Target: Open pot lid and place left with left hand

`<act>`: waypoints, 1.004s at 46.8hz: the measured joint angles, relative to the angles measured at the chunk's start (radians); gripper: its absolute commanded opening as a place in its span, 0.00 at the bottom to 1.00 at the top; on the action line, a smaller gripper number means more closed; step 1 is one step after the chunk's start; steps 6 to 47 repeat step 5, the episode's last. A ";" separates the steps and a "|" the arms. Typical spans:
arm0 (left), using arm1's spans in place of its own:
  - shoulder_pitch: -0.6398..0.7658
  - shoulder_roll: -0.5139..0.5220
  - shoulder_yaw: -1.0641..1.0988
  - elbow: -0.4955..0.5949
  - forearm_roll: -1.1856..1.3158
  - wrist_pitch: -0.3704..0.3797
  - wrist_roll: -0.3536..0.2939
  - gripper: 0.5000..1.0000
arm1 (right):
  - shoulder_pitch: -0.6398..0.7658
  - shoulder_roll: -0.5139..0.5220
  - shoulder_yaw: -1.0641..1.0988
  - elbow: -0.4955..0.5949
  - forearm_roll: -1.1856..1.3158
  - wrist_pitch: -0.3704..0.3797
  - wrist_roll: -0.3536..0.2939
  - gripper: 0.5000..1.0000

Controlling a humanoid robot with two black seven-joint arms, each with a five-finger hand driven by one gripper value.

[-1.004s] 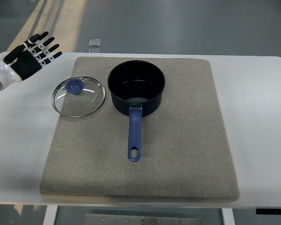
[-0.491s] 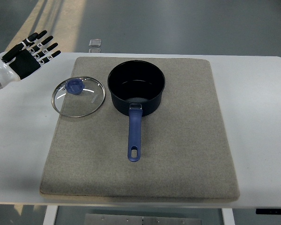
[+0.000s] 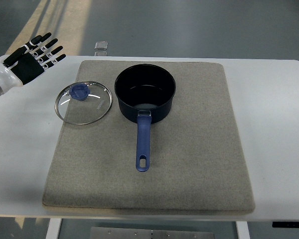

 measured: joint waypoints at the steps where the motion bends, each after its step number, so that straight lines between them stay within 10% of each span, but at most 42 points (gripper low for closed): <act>1: 0.000 0.000 0.000 0.000 0.000 0.000 0.000 0.99 | 0.000 0.000 0.000 0.002 0.000 0.000 0.000 0.83; 47: -0.001 0.000 0.000 0.000 0.000 0.000 0.000 0.99 | 0.000 0.000 0.000 0.005 0.000 0.002 0.000 0.83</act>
